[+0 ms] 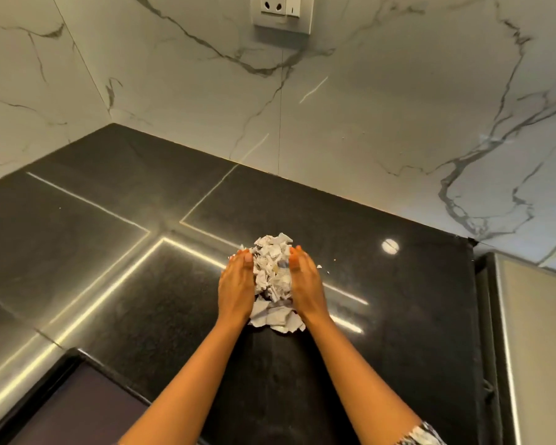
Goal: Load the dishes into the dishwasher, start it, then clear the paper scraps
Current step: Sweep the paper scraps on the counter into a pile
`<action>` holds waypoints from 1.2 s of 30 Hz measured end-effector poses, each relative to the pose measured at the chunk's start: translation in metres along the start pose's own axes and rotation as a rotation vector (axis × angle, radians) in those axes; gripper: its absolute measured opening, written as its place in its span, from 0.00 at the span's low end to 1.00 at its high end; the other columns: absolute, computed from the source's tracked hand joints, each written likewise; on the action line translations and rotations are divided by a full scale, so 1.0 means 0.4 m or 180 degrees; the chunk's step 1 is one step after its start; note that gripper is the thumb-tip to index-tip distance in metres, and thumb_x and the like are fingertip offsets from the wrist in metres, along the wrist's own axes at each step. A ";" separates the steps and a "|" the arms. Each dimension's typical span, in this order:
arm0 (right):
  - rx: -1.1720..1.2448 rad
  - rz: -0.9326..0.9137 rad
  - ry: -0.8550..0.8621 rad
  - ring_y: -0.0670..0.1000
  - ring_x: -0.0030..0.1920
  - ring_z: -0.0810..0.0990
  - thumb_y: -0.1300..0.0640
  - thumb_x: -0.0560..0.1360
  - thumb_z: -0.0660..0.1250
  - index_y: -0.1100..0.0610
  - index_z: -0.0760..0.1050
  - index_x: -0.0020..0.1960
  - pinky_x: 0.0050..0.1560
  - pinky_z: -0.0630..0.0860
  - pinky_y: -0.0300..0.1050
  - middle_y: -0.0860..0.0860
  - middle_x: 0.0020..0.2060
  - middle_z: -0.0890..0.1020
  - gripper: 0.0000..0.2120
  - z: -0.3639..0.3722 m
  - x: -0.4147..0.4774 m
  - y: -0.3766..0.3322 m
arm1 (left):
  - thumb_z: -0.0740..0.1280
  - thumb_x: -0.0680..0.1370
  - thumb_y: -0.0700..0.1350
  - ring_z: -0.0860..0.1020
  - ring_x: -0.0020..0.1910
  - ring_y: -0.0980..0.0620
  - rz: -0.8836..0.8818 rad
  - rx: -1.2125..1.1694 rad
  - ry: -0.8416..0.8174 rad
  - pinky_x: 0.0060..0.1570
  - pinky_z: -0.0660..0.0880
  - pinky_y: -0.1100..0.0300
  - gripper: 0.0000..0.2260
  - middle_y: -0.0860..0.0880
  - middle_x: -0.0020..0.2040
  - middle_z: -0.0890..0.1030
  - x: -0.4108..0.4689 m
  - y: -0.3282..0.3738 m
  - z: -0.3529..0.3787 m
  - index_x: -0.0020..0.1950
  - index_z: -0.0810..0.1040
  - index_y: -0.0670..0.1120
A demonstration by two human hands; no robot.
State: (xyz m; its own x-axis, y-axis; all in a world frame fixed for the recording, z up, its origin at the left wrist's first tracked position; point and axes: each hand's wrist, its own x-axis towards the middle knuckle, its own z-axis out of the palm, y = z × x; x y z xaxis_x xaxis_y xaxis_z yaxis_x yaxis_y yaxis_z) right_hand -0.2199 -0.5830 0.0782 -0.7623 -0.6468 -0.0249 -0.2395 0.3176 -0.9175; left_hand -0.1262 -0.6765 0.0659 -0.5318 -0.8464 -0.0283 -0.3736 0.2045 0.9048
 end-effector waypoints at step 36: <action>0.3039 0.0096 -0.0036 0.57 0.53 0.81 0.58 0.80 0.58 0.59 0.78 0.55 0.56 0.78 0.51 0.58 0.52 0.82 0.12 0.050 -0.215 -0.241 | 0.62 0.79 0.45 0.80 0.56 0.40 -0.0386 -0.4601 0.1143 0.57 0.76 0.46 0.12 0.39 0.56 0.81 -0.198 0.194 -0.069 0.57 0.80 0.41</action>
State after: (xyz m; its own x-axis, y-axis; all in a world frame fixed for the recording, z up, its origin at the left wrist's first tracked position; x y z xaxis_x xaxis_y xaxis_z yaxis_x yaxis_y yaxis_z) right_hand -0.1195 -0.5718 0.1608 -0.7530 -0.6558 -0.0532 0.3757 -0.3623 -0.8530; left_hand -0.0921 -0.6073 0.1503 -0.2628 -0.9387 -0.2231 0.7693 -0.3434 0.5387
